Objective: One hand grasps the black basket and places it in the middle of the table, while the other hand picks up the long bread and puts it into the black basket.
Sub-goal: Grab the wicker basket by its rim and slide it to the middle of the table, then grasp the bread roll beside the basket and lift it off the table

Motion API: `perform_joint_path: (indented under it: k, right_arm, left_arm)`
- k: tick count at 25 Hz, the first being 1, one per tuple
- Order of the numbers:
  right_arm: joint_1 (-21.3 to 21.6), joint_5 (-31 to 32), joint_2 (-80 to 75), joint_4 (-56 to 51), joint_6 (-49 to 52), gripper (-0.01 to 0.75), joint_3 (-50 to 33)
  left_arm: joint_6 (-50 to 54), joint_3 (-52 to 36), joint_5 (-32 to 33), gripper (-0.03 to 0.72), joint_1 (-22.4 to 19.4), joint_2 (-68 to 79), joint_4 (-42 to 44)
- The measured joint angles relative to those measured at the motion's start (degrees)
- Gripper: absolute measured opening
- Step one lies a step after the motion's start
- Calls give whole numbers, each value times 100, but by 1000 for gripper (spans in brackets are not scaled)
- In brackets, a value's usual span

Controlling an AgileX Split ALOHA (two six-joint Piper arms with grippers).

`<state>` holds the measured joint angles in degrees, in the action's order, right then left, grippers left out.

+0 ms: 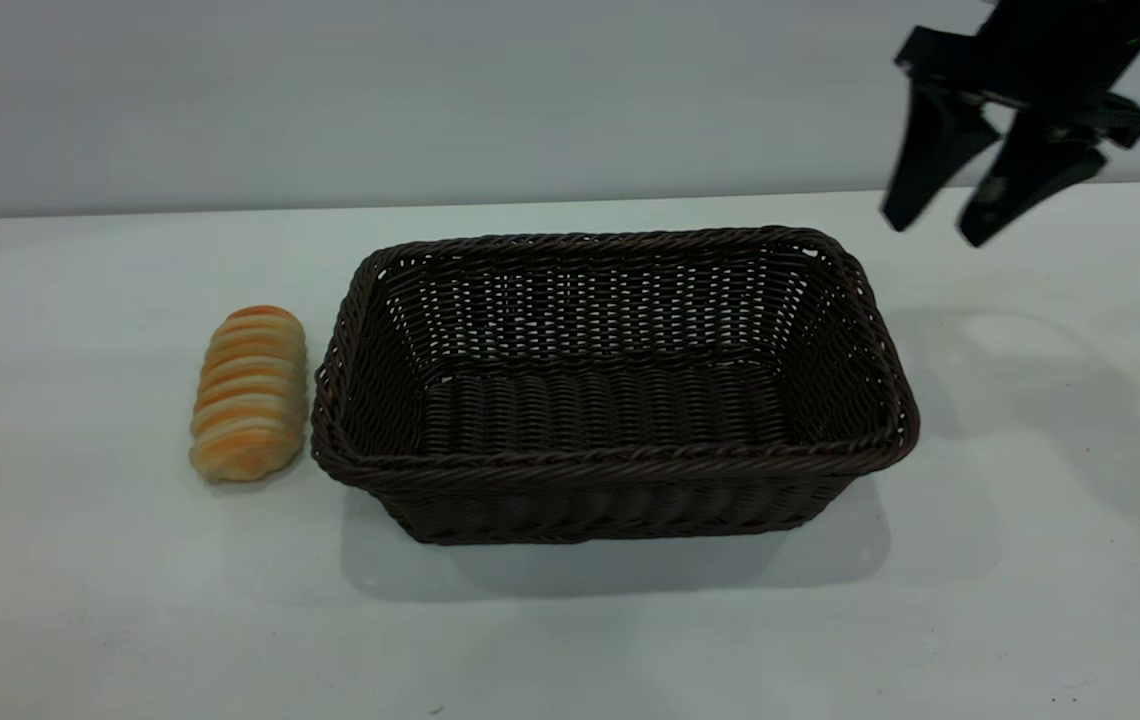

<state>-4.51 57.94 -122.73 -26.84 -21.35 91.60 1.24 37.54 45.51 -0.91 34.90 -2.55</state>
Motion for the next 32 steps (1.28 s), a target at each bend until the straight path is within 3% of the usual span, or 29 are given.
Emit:
perform_joint_path:
  k: [5, 12, 23, 32]
  right_arm:
    - [0, 953, 293, 1209, 522, 537, 0]
    - [5, 1106, 1117, 2767, 1476, 537, -106]
    - [7, 1195, 3003, 2567, 1672, 537, -1407]
    - [7, 1218, 3508, 2546, 1672, 537, -1862]
  left_arm:
    - [-124, 19, -45, 568, 0, 197, -107]
    - [-277, 339, -25, 568, 0, 1299, -111]
    - [-1061, 1274, -42, 568, 0, 4040, -526]
    - [-2206, 2488, -638, 568, 0, 6709, -1003]
